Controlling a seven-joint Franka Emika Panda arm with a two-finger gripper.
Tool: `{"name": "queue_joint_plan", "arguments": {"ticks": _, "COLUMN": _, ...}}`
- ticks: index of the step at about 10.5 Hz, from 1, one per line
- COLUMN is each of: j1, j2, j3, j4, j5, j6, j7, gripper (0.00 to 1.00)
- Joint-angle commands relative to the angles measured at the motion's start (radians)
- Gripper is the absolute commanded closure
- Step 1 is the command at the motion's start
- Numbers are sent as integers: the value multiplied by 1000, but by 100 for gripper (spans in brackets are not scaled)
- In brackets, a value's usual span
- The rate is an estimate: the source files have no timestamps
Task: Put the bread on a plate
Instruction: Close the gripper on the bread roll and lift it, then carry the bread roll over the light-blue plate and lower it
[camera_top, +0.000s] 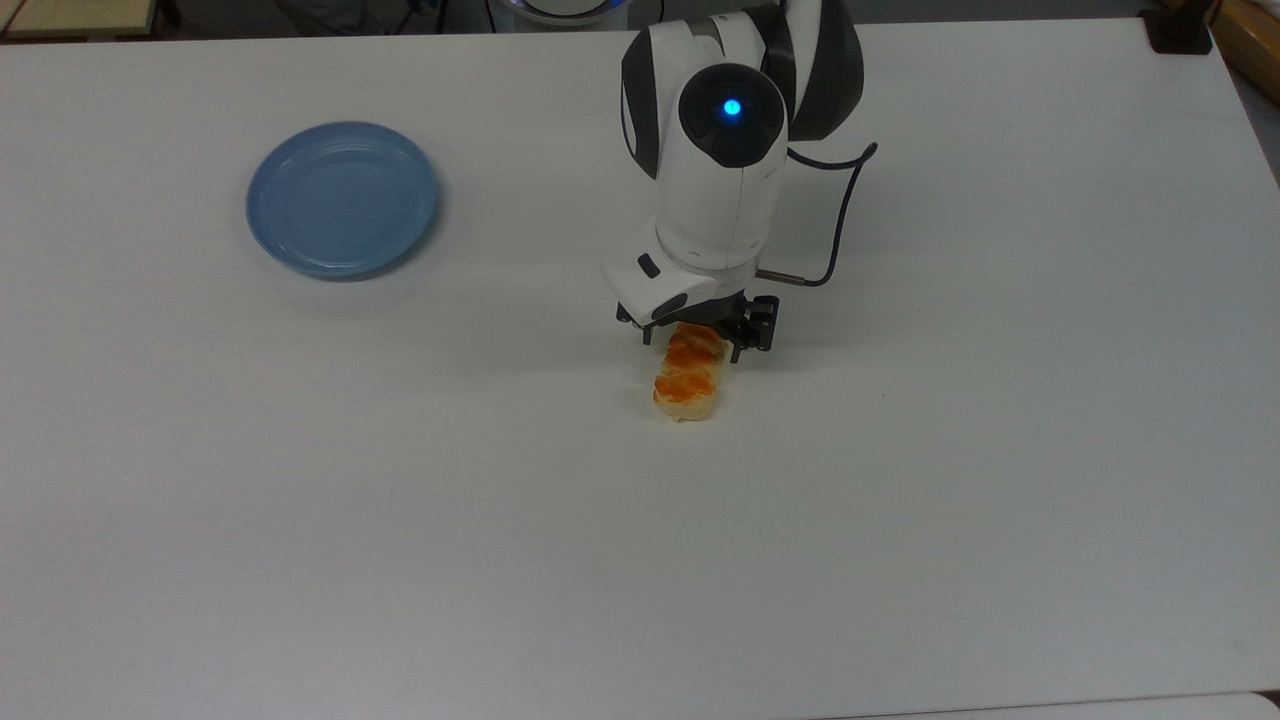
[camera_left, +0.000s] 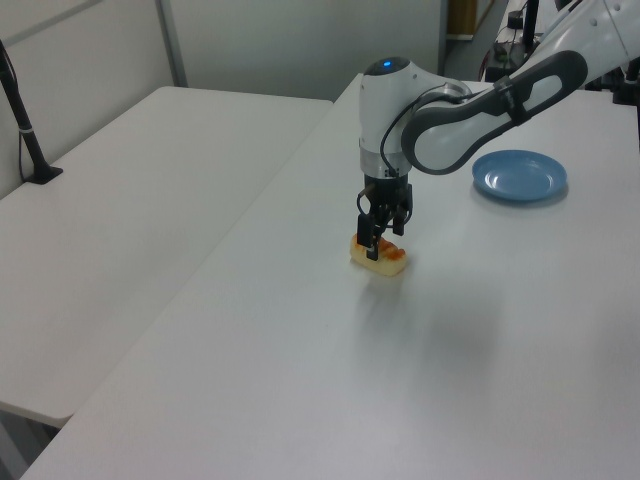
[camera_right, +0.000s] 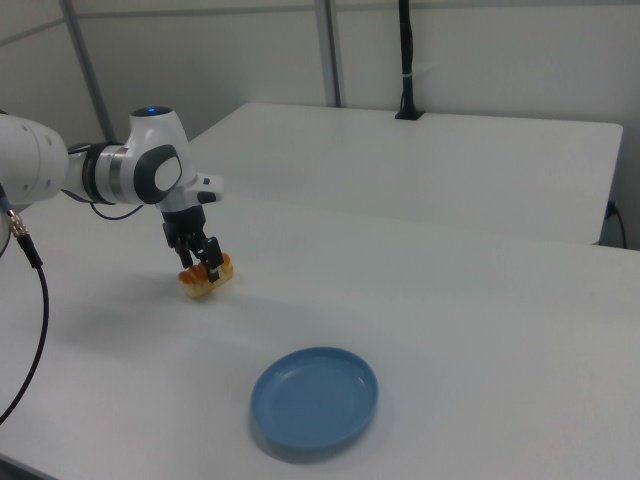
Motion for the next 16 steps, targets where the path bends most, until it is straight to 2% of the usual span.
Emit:
{"name": "queue_joint_plan", "arguments": {"ticks": 1, "j1": 1, "j2": 11, "j3": 2, "j4": 2, "j5": 15, "j6": 46, "j7": 26, "gripper": 43}}
{"name": "queue_joint_plan", "arguments": {"ticks": 2, "j1": 3, "j2": 20, "j3": 3, "j4": 3, "j5": 14, "j6": 46, "j7": 26, "gripper": 58}}
{"name": "queue_joint_plan", "arguments": {"ticks": 5, "j1": 4, "j2": 18, "j3": 8, "j4": 5, "j5": 12, "j6": 46, "j7": 22, "gripper": 91}}
{"name": "queue_joint_plan", "arguments": {"ticks": 8, "j1": 3, "j2": -23, "j3": 7, "j4": 17, "j5": 9, "j6": 9, "j7": 12, "gripper": 92}}
{"name": "queue_joint_plan", "arguments": {"ticks": 11, "j1": -14, "j2": -141, "j3": -7, "j4": 18, "j5": 8, "j6": -190, "j7": -64, "gripper": 92}}
{"name": "queue_joint_plan", "arguments": {"ticks": 13, "j1": -90, "j2": -224, "j3": -9, "j4": 14, "j5": 9, "j6": -319, "j7": -147, "gripper": 92}}
{"name": "queue_joint_plan", "arguments": {"ticks": 14, "j1": -116, "j2": -263, "j3": -30, "j4": 8, "j5": 12, "j6": -373, "j7": -205, "gripper": 92}}
{"name": "queue_joint_plan", "arguments": {"ticks": 16, "j1": -120, "j2": -333, "j3": -128, "j4": -47, "j5": 12, "j6": -430, "j7": -318, "gripper": 92}}
